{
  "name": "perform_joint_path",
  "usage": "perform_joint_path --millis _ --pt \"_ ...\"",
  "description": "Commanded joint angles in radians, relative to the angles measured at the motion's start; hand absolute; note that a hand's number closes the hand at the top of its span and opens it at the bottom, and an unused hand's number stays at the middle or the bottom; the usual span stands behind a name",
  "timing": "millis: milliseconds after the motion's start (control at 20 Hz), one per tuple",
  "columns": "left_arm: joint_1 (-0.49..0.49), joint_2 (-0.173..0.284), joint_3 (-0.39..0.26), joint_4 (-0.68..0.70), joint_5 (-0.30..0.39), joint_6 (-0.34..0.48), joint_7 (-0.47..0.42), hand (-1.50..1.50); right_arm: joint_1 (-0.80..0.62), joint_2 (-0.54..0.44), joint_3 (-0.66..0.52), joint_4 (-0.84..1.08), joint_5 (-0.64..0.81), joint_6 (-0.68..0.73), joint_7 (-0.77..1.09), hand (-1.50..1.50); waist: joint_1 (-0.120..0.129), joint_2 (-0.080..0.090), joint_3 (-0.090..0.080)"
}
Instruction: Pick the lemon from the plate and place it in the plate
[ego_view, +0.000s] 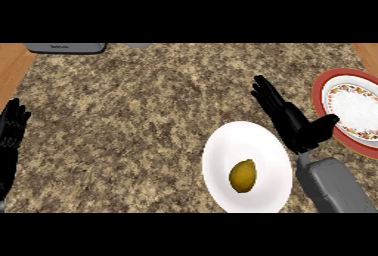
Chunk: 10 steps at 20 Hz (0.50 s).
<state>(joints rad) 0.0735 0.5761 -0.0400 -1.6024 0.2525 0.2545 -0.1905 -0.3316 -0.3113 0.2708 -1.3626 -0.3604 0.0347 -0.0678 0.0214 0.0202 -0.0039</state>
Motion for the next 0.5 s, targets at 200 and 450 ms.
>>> perform_joint_path --millis 200,450 --pt "-0.054 -0.043 -0.042 0.05 0.052 -0.031 0.217 0.0 0.193 -0.033 -0.111 -0.139 0.034 -0.13 -0.098 1.5 -0.059 -0.025 0.004" --pt "-0.044 -0.092 -0.058 0.104 0.069 -0.019 0.223 0.0 0.292 -0.034 -0.218 -0.081 0.215 -0.447 -0.227 -1.5 -0.138 -0.029 0.007"
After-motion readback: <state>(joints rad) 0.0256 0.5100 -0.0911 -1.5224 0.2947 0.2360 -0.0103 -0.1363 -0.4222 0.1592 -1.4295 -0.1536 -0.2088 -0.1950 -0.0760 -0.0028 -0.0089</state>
